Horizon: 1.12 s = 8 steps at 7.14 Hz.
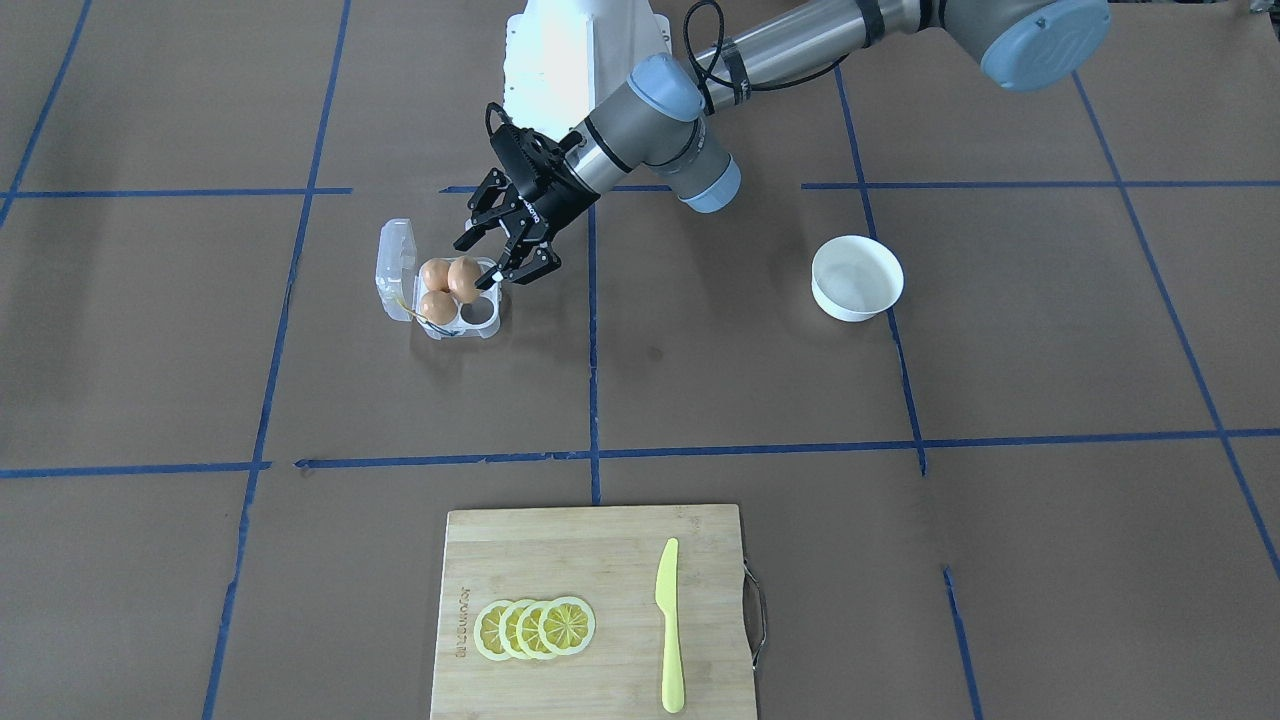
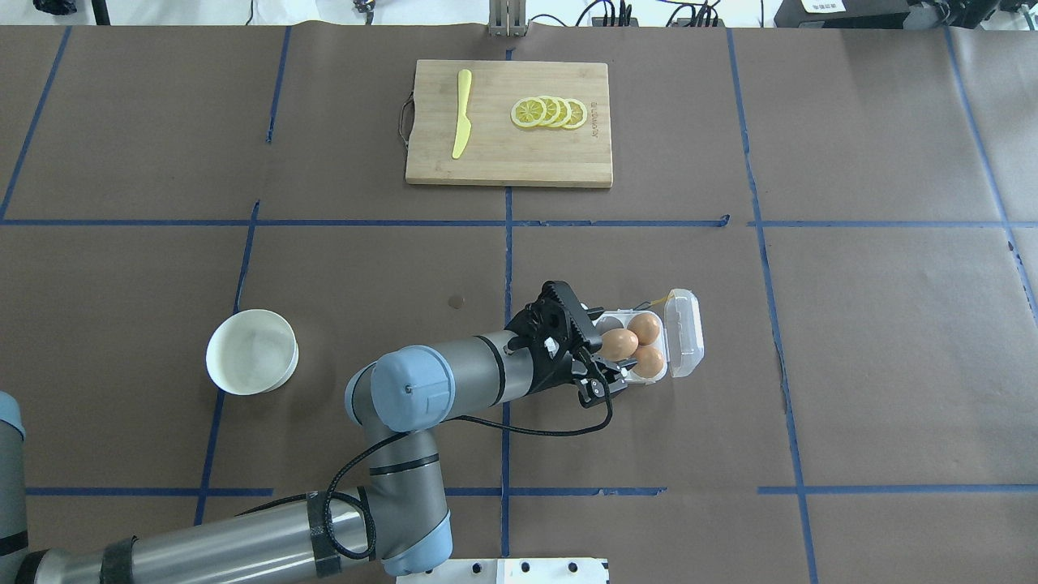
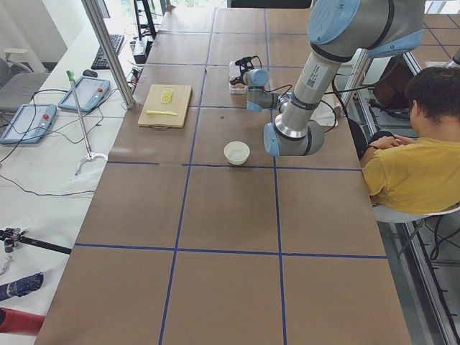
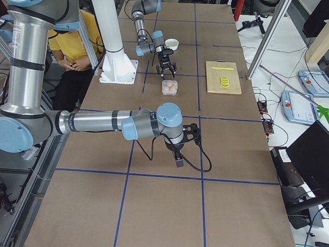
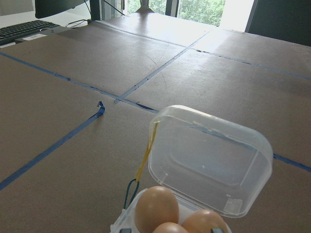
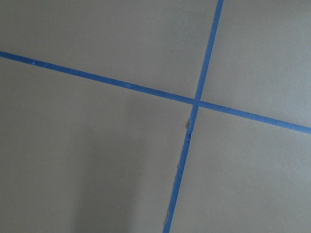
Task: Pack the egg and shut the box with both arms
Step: 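Lower the egg into the empty carton cup and open the left gripper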
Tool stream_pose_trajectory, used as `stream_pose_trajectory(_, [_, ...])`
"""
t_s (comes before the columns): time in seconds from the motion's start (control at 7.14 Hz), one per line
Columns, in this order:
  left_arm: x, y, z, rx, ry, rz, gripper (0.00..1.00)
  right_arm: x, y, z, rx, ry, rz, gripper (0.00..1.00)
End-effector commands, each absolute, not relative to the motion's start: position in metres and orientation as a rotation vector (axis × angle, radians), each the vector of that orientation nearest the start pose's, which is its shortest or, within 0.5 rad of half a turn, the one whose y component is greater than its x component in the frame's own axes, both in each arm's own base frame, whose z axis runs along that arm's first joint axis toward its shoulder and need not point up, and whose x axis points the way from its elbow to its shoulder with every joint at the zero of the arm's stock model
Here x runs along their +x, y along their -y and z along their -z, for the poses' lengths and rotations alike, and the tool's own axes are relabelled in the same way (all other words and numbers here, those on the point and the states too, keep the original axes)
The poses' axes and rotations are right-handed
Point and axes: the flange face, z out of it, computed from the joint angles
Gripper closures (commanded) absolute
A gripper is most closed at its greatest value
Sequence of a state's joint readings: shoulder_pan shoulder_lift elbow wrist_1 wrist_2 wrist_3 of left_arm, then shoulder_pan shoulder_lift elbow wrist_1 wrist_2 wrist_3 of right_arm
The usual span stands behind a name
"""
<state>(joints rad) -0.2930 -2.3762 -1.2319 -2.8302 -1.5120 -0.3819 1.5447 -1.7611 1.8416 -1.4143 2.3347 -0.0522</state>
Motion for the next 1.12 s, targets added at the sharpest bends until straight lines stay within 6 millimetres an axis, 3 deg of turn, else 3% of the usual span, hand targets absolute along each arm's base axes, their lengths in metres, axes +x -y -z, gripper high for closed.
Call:
stream_pose_trajectory(0.0, [0.667,0.349,-0.168,1.224,-1.268,-0.606,0.01,0.053,0.426,-0.595,0.235,0.758,0.164,0.00])
stream_pose_trajectory(0.28, [0.661,0.357,-0.165,1.228,-1.272,-0.596,0.01,0.053,0.426,-0.595,0.235,0.758,0.164,0.00])
stream_pose_trajectory(0.56, [0.638,0.391,-0.159,1.165,-1.231,-0.645,0.01,0.053,0.426,-0.595,0.233,0.758,0.164,0.00])
stream_pose_trajectory(0.84, [0.579,0.424,-0.144,0.988,-1.123,-0.711,0.01,0.053,0.426,-0.596,0.232,0.758,0.163,0.00])
stream_pose_trajectory(0.98, [0.541,0.442,-0.151,0.889,-1.049,-0.715,0.01,0.053,0.425,-0.597,0.230,0.758,0.163,0.00])
